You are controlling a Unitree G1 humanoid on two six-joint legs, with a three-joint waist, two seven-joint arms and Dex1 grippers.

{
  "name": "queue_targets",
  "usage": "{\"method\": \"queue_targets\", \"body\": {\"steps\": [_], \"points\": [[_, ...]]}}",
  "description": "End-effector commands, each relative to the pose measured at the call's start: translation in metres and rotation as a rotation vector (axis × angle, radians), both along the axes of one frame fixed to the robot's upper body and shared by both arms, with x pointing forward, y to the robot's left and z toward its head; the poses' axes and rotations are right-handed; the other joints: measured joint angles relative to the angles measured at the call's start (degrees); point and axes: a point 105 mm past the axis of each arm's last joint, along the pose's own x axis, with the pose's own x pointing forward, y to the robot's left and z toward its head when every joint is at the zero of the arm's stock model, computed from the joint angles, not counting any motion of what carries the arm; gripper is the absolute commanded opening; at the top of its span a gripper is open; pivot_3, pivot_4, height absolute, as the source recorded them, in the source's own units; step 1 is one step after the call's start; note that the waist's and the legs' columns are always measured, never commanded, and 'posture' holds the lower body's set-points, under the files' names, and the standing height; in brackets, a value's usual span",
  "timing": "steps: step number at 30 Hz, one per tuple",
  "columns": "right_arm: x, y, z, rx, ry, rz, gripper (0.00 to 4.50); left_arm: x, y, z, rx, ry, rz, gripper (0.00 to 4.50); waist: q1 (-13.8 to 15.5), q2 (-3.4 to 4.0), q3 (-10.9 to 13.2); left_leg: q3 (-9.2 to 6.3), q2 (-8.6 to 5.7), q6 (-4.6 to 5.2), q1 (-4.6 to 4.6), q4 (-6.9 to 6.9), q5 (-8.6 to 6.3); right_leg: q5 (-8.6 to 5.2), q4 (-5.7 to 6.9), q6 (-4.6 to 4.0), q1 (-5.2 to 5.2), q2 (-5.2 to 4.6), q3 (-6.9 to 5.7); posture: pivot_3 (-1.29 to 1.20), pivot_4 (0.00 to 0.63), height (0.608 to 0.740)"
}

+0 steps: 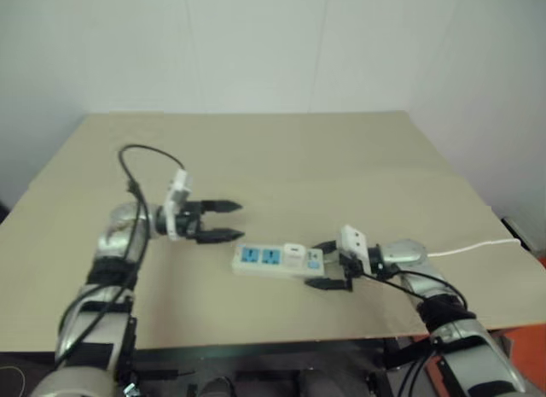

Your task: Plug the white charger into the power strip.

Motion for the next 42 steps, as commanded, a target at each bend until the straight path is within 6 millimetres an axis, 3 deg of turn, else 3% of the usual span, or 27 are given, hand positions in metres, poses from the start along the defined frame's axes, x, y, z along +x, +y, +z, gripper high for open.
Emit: {"method": "queue_targets", "body": {"steps": [1,4,10,18,27,34,42], "points": [[-0.006,-0.016,0.026,0.020,-0.076,0.009,4.46,-0.007,0.013,0.006,0.024,-0.021,0.005,4.50,0.6,0.03,0.1,0.00,-0.01,0.00,-0.07,0.01,0.00,0.00,-0.02,0.00,-0.04,-0.02,-0.01,0.00,0.150,0.740],[-0.022,-0.037,0.046,0.034,-0.127,-0.003,4.46,-0.015,0.032,0.000,0.083,-0.003,0.039,4.50,1.4,0.05,0.5,0.02,-0.01,-0.01,-0.17,0.00,-0.01,-0.01,-0.06,0.02,-0.13,-0.04,-0.02,0.00,0.150,0.740],[-0.068,-0.100,0.077,-0.069,-0.192,-0.056,4.46,-0.034,0.072,-0.010,0.161,0.043,0.129,4.50,2.3,0.12,0.7,0.06,0.00,-0.01,-0.24,0.01,-0.01,-0.05,-0.07,-0.01,-0.21,-0.10,-0.05,0.00,0.150,0.740],[-0.085,-0.137,0.111,-0.144,-0.239,-0.177,4.46,-0.046,0.075,-0.016,0.206,0.082,0.115,4.50,2.5,0.12,0.7,0.20,0.07,-0.02,-0.13,0.08,0.00,-0.17,-0.04,-0.38,-0.17,-0.15,-0.04,0.00,0.150,0.740],[-0.079,-0.139,0.127,-0.129,-0.280,-0.251,4.46,-0.034,0.065,-0.009,0.202,0.125,0.098,4.50,2.5,0.11,0.7,0.28,0.05,-0.01,-0.23,0.08,0.00,-0.03,-0.06,-0.06,-0.21,-0.18,-0.05,0.00,0.150,0.740],[-0.081,-0.126,0.121,-0.107,-0.282,-0.257,4.46,-0.025,0.064,-0.006,0.232,0.152,0.088,4.50,2.5,0.11,0.7,0.28,0.05,-0.01,-0.22,0.08,0.00,-0.02,-0.06,-0.04,-0.22,-0.17,-0.04,0.00,0.150,0.740],[-0.088,-0.123,0.120,-0.106,-0.290,-0.295,4.46,-0.017,0.063,-0.005,0.241,0.162,0.081,4.50,2.7,0.10,0.8,0.27,0.03,-0.01,-0.32,0.16,0.00,-0.01,-0.06,-0.01,-0.23,-0.18,-0.04,0.00,0.150,0.740]]}}
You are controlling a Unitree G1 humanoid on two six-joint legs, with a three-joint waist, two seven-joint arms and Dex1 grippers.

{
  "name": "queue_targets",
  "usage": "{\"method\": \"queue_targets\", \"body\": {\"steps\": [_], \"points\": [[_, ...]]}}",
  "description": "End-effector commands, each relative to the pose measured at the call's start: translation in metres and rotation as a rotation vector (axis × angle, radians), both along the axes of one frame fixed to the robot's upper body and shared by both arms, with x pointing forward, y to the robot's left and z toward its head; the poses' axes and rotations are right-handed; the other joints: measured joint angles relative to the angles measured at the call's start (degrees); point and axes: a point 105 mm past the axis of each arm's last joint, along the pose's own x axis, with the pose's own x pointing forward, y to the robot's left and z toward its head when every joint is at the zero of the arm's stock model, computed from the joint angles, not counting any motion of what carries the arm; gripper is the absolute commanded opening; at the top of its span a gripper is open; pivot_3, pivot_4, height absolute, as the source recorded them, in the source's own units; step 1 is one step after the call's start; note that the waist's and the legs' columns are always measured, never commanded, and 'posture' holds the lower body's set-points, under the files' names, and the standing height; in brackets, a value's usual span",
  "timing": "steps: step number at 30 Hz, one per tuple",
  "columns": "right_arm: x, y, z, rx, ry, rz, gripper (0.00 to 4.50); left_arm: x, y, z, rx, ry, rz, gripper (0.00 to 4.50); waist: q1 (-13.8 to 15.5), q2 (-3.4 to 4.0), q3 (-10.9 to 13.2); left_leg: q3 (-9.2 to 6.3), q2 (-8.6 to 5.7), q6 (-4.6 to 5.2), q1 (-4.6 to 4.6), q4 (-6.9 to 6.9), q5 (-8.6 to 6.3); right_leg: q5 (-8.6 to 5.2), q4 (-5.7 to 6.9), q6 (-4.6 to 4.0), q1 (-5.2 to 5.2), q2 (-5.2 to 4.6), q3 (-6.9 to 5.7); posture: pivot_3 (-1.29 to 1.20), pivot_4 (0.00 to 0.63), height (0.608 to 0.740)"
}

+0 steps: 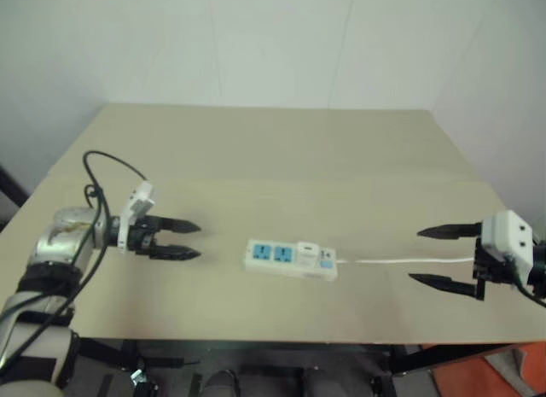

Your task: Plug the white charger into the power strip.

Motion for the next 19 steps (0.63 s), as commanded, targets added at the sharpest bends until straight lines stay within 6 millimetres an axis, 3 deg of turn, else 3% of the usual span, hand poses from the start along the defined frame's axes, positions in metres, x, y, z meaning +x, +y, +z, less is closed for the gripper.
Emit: {"method": "queue_targets", "body": {"steps": [1,19], "points": [[-0.0033,0.0014,0.0148,0.019,-0.063,-0.012,4.46,0.0023,0.0027,0.0115,0.003,-0.039,-0.008,4.50,0.0,0.00,0.0,0.00,0.00,0.00,0.00,0.00,0.00,0.01,0.00,0.01,0.00,0.00,0.00,0.00,0.150,0.740],[0.0061,0.0079,0.0082,0.007,-0.055,-0.006,4.46,0.0041,0.0013,0.0092,-0.001,-0.039,-0.017,4.50,0.0,0.00,0.0,0.00,0.01,0.01,0.00,0.04,0.00,0.02,0.03,0.03,0.00,0.01,0.00,0.00,0.150,0.740]]}}
